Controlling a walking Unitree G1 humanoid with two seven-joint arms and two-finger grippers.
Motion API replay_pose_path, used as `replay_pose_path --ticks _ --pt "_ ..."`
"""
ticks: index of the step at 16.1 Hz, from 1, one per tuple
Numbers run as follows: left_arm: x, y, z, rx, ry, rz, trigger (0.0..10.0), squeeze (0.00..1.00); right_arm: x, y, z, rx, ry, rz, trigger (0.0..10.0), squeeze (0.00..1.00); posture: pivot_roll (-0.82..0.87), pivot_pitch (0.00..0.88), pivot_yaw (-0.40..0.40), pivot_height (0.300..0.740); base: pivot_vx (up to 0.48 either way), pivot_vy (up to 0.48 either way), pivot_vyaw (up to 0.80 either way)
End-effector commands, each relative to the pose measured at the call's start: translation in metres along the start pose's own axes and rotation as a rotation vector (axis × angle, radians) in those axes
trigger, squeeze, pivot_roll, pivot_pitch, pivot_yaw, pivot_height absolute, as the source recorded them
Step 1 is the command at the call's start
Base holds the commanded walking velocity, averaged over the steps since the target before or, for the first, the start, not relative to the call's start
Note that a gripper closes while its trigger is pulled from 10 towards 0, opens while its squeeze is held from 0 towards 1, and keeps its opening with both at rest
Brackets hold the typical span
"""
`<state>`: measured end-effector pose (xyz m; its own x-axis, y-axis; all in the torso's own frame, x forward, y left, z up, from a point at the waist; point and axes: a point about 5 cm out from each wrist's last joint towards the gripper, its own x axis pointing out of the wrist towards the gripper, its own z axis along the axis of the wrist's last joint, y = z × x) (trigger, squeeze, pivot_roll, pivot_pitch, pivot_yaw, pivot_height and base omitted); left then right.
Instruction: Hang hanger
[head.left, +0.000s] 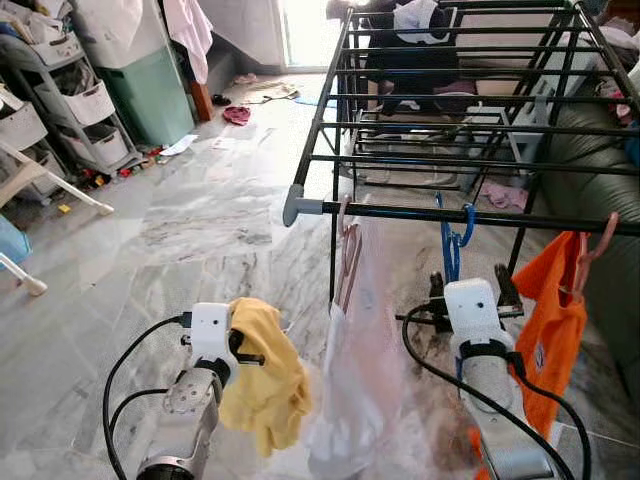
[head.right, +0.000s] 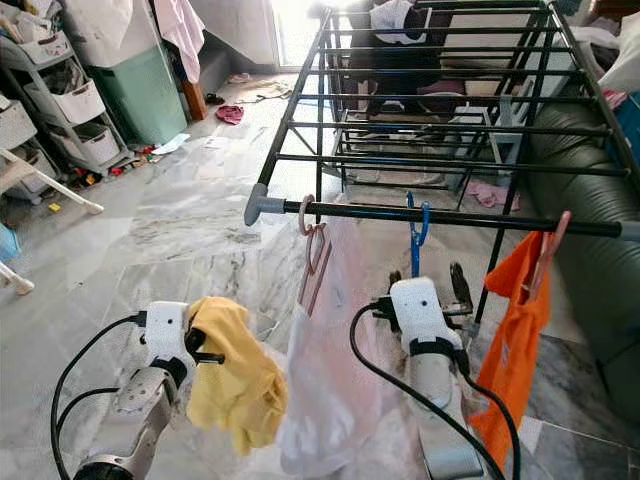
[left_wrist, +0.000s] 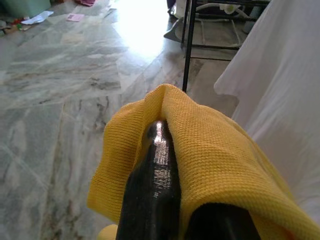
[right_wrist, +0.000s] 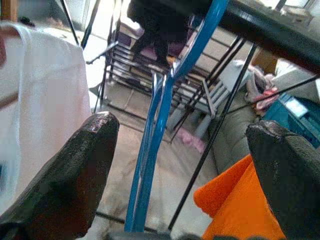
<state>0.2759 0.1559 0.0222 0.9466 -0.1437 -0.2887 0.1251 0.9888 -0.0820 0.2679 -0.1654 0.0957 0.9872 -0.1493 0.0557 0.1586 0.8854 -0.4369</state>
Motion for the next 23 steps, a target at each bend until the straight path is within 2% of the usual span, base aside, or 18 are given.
replay_pose_path --ticks 1,2,3,5,6,15,21,22,23 --pt "0.003 0.006 0.008 0.016 -0.030 0.023 10.0 0.00 -0.002 0.001 0.004 0.008 -0.018 0.002 10.0 1.00 -0.23 0.000 0.118 0.740 0.000 0.000 0.00" --pt "0.004 0.007 0.008 0.029 -0.023 0.043 10.0 0.00 -0.003 -0.001 0.002 0.006 -0.013 -0.001 10.0 1.00 -0.23 0.000 0.119 0.740 0.000 0.000 0.00" --pt "0.004 0.008 0.007 0.026 -0.018 0.047 10.0 0.00 -0.003 0.000 0.002 0.010 -0.013 0.010 10.0 0.91 -0.23 0.000 0.119 0.740 0.000 0.000 0.00" --pt "0.004 0.007 0.008 0.015 -0.029 0.047 10.0 0.00 -0.004 0.003 0.005 0.011 -0.032 0.037 10.0 0.10 -0.23 0.000 0.119 0.740 0.000 0.000 0.00" --pt "0.002 0.009 0.008 0.014 -0.029 0.063 10.0 0.00 -0.002 0.004 0.006 0.013 -0.040 0.043 10.0 0.00 -0.21 0.000 0.115 0.740 -0.277 0.000 0.00" --pt "-0.005 0.018 0.004 0.000 -0.033 0.129 10.0 0.00 0.007 0.012 0.011 0.000 -0.063 0.098 10.0 0.00 -0.18 0.000 0.081 0.740 -0.337 0.000 0.00" --pt "-0.002 0.012 0.004 0.000 -0.030 0.117 10.0 0.00 0.007 0.009 0.007 -0.021 -0.051 0.086 10.0 0.00 -0.19 0.000 0.089 0.740 -0.352 0.000 0.00" --pt "-0.002 0.012 0.005 -0.002 -0.030 0.115 10.0 0.00 0.007 0.006 0.005 -0.073 -0.038 0.065 10.0 0.00 -0.20 0.000 0.088 0.740 -0.352 0.000 0.00" --pt "-0.002 0.010 0.003 -0.006 -0.026 0.113 10.0 0.00 0.008 0.007 0.000 -0.044 0.006 0.075 10.0 0.00 -0.20 0.000 0.081 0.740 -0.352 0.000 0.00"
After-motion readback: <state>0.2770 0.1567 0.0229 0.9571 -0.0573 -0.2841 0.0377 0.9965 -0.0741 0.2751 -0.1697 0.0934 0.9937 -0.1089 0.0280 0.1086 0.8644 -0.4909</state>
